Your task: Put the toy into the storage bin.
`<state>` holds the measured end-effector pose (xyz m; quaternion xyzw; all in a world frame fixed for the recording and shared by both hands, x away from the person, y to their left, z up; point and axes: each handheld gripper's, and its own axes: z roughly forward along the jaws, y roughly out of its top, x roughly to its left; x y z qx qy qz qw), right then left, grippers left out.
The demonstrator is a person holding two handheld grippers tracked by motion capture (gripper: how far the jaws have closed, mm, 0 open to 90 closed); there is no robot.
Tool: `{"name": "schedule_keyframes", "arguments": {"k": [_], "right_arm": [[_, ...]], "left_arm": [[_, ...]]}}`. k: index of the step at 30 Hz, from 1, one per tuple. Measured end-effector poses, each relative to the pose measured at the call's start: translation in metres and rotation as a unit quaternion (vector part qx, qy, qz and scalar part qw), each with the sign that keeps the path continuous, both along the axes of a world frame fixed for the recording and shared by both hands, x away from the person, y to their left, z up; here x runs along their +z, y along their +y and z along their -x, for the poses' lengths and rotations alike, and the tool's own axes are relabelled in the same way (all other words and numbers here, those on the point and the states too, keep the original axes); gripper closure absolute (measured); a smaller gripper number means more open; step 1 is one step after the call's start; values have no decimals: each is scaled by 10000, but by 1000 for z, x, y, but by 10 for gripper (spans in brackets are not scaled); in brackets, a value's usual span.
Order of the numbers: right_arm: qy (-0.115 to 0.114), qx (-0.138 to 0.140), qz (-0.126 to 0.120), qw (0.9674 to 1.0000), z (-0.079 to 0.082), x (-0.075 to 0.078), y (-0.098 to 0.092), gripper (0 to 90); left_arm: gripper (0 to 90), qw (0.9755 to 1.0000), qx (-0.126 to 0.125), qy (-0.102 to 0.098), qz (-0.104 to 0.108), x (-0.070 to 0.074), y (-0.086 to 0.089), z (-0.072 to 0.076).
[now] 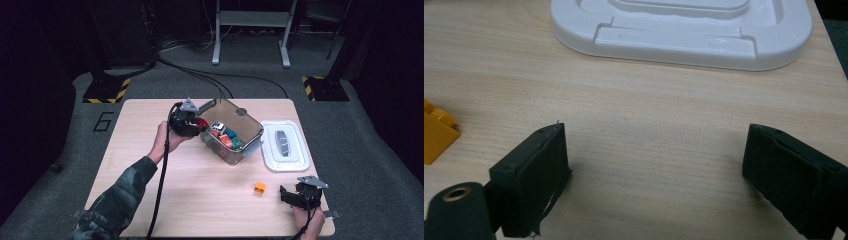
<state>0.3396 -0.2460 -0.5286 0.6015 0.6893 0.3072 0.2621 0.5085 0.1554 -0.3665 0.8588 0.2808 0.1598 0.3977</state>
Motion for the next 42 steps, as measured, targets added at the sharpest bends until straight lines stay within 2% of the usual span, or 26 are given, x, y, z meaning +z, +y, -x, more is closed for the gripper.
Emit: {"name": "schedule_keyframes", "arguments": {"k": [4,9,11,19,23,24,26,29,30,32,36,42], "right_arm": [[5,-8,-6,10000,0,0,0,103],[4,-7,-6,10000,0,0,0,103],[-1,-1,-1,10000,0,0,0,103],[-1,1,0,10000,0,0,0,103],[-1,1,0,10000,0,0,0,103],[0,2,0,10000,0,0,0,103],[-1,7,1,10000,0,0,0,103],[-2,8,0,10000,0,0,0,103],[0,5,-4,10000,0,0,0,102],[0,9,-3,10000,0,0,0,102],[0,13,-2,10000,0,0,0,102],[0,9,-4,10000,0,0,0,103]], "left_arm": [[589,9999,91,10,-119,2,-6,-12],[588,9991,248,214,-286,-4,-17,-28],[588,9983,282,291,-412,-7,-22,-31],[586,9963,427,483,-574,-17,-28,-39],[580,9959,421,525,-601,-17,-28,-37],[577,9952,415,534,-703,-17,-29,-36],[540,9947,384,592,-745,-17,-28,-35],[467,9947,409,575,-750,-15,-25,-34],[449,9951,427,579,-676,-13,-24,-32],[394,9954,404,574,-658,-10,-21,-28],[307,9970,352,447,-533,-4,-16,-16],[247,9981,231,405,-393,-3,-4,4]]}}
